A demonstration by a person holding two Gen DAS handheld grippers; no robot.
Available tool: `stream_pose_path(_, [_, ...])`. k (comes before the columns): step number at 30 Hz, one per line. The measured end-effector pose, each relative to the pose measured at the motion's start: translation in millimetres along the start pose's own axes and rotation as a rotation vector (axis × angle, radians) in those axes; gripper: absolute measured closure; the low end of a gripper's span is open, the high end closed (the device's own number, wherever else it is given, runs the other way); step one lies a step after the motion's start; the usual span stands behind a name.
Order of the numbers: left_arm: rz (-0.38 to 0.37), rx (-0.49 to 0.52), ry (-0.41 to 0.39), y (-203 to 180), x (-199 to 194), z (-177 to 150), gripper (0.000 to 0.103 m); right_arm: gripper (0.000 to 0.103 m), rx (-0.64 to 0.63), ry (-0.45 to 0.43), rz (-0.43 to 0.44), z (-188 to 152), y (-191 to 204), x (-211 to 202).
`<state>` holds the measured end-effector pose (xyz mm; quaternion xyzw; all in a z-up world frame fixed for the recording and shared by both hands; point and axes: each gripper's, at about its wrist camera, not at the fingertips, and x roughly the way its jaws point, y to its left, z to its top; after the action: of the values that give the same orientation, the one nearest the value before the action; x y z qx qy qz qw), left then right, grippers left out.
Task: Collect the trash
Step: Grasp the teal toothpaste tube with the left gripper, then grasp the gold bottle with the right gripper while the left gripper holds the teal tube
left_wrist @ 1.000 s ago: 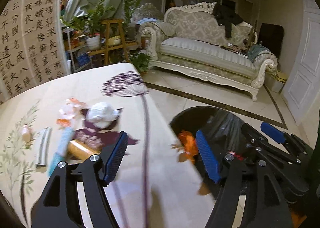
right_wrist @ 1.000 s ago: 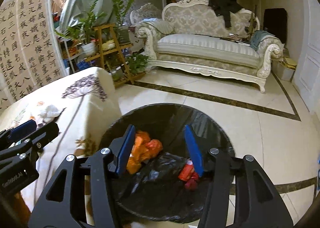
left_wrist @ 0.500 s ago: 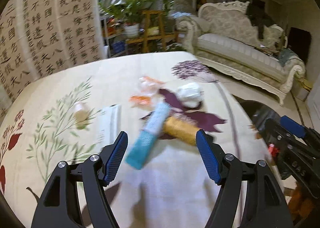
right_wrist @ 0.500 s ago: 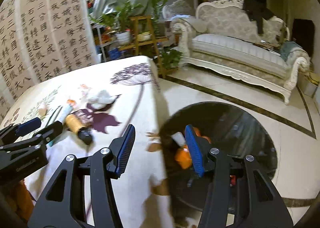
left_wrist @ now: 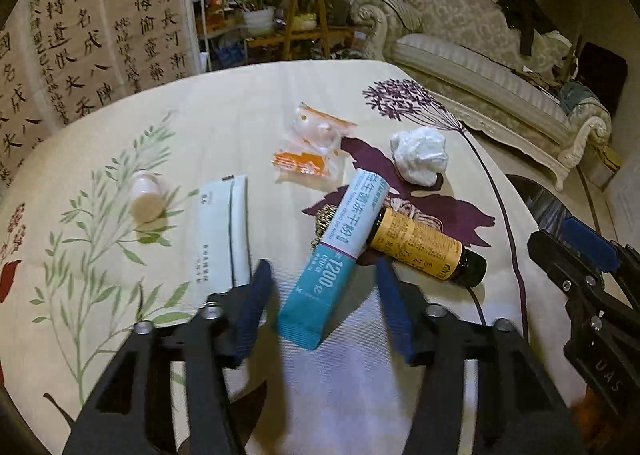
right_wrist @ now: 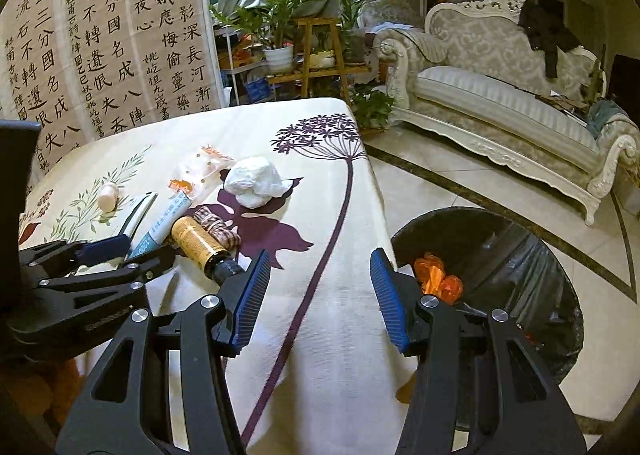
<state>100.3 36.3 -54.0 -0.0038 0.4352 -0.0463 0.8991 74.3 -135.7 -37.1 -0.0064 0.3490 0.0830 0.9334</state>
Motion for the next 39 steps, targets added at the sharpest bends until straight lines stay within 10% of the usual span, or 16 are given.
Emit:
stream_pose_path(5, [-0.009, 0.025, -0.005, -2, -2, -2, 0.081, 0.052, -0.01, 0.006, 0.005, 1, 5, 2])
stream_pose_path(39, [0.051, -0.135, -0.088, 85, -58, -31, 0.081, 0.048, -0.122, 0.088, 0.093, 8, 66, 23])
